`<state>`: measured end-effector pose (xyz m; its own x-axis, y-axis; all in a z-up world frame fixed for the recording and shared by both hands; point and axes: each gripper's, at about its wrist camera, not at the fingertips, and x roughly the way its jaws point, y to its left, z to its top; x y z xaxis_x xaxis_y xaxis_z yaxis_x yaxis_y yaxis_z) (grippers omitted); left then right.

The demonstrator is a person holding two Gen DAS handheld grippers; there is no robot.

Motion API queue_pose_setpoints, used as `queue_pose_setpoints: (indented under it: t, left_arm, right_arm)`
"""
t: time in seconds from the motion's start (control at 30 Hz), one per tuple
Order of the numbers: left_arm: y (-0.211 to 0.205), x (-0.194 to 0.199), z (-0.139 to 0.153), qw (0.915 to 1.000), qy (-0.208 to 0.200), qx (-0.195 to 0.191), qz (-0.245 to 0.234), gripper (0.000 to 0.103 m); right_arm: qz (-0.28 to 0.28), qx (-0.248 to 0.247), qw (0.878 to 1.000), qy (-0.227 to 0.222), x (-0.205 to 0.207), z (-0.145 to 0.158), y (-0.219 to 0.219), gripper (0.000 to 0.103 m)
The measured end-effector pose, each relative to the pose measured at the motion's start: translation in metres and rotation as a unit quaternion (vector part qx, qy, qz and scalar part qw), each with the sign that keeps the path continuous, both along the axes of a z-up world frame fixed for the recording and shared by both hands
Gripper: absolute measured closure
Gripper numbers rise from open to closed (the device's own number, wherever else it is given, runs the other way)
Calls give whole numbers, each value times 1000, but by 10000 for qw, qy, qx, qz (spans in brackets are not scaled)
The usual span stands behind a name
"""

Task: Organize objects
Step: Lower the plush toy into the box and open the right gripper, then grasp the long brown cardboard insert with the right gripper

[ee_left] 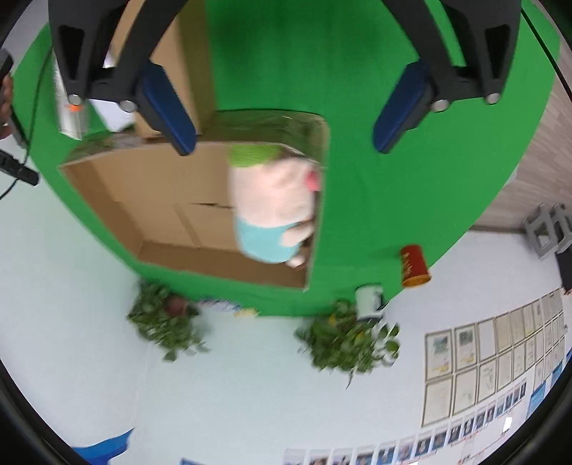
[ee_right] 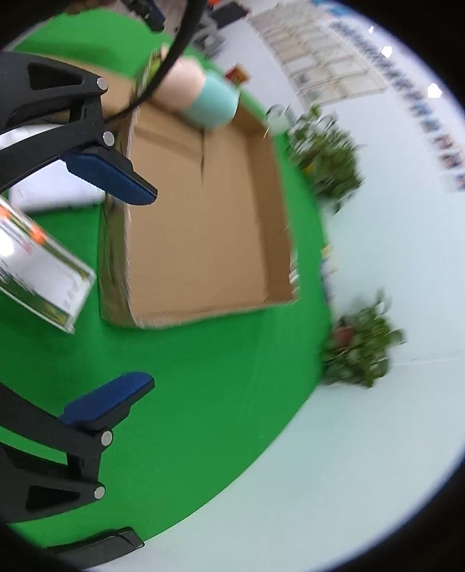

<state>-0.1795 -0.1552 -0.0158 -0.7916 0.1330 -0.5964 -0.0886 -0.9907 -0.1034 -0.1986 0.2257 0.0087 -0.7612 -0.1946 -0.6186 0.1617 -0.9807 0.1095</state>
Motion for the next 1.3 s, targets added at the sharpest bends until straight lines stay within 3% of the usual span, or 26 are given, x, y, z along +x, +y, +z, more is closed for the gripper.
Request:
queue_pose_setpoints:
  t: [0.2,0.33,0.5,0.77,0.9,1.1,1.2,1.3]
  left_arm:
    - [42,46,5,9989,83,-18,-459,1]
    - [59,65,2,9976,17,148,-682,1]
    - [74,78,-7,9958,-169,196,-881,1]
    - [87,79,-21,9948,-280,65,-972,1]
    - [88,77,-31,9941,-394,43,-1005,1]
    - [76,72,-46,9920,-653,268,-1045,1]
    - [64,70,-53,9901,-823,424,-1057,1]
    - [55,71,-64,9827,-1152,756,-1237,3]
  right_arm:
    - [246,-379,9989,101,55,-8,-10,1]
    - [831,-434,9956,23,88,-20,-24,1]
    - [1679,-56,9857,110,119,-35,-49,1]
    - [660,509,9962,-259,114,-63,-41,1]
    - [708,618,9947,-427,111,-80,-42,1]
    - [328,770,9957,-404,107,-80,-15,2]
    - [641,464,9964,-312,115,-70,-9,1]
    - [1616,-89,9865,-243,137,-55,-28,1]
